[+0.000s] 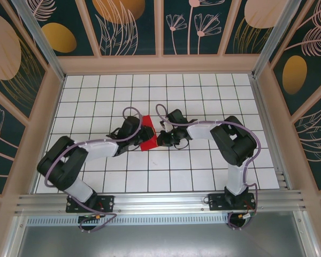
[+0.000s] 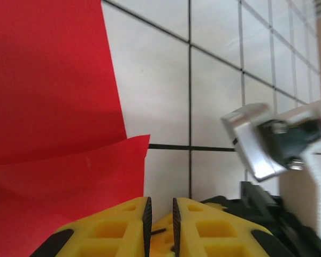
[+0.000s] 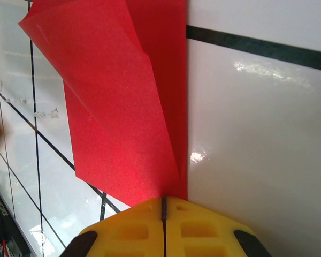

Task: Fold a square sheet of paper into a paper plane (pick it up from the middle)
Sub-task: Fold the triangle a second time at the center of the table.

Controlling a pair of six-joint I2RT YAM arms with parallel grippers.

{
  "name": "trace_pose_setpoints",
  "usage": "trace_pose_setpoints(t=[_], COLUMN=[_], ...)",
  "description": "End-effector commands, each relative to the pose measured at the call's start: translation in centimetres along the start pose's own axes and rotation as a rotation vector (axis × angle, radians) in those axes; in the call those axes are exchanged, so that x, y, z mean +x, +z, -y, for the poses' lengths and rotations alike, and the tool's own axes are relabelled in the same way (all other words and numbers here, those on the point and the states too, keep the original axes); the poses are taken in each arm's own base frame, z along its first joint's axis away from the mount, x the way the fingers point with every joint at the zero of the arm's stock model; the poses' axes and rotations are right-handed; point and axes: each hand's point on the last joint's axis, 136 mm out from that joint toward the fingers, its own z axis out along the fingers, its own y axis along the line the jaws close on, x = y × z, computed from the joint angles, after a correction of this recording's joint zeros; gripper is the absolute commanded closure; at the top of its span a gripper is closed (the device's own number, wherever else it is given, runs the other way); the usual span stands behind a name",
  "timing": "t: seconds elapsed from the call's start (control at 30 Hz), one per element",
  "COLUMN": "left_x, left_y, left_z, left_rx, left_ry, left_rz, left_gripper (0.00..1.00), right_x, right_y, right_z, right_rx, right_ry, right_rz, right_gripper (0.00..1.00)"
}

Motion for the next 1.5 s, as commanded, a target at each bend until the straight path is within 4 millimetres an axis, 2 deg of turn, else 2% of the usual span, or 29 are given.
trace_pose_setpoints(t=[0.0, 0.07, 0.13, 0.27, 0.7, 0.87, 1.0, 1.17, 1.23, 1.3, 1.47], left_x=[-0.2, -0.1, 0.4, 0.5, -1.0, -1.5, -2.0, -2.7, -2.7, -3.2, -2.6], left_y=[1.4, 2.0, 2.7, 2.8, 2.7, 2.9, 2.8, 2.1, 1.8, 0.9, -0.4], left_z=[0.8, 0.2, -1.5, -3.6, -4.9, -4.8, -3.8, -2.8, -3.0, -2.0, -0.1], left_rx=[0.005, -0.025, -0.097, -0.189, -0.183, -0.163, -0.124, -0.097, -0.108, -0.070, 0.053], left_ry=[0.009, 0.006, -0.001, -0.007, 0.036, 0.072, 0.095, 0.113, 0.107, 0.105, 0.087], left_rz=[-0.018, -0.028, -0.043, -0.034, -0.008, -0.005, 0.004, 0.032, 0.042, 0.066, 0.062], left_gripper=[0.80, 0.80, 0.80, 0.81, 0.78, 0.77, 0.77, 0.76, 0.76, 0.76, 0.74], right_x=[2.2, 2.2, 2.3, 2.3, 2.8, 3.1, 3.1, 3.1, 3.1, 3.1, 3.1], right_y=[1.5, 1.5, 1.5, 1.6, 1.8, 1.8, 1.8, 1.8, 1.8, 1.7, 1.8], right_z=[4.0, 4.1, 4.1, 4.3, 5.2, 5.4, 5.3, 5.4, 5.4, 5.4, 5.5], right_rx=[0.123, 0.128, 0.130, 0.138, 0.165, 0.169, 0.168, 0.169, 0.170, 0.170, 0.172], right_ry=[0.076, 0.078, 0.078, 0.082, 0.097, 0.102, 0.101, 0.103, 0.103, 0.107, 0.110], right_rz=[-0.061, -0.063, -0.063, -0.067, -0.082, -0.089, -0.086, -0.086, -0.084, -0.085, -0.086], right_gripper=[0.92, 0.92, 0.92, 0.92, 0.92, 0.92, 0.92, 0.92, 0.92, 0.92, 0.92])
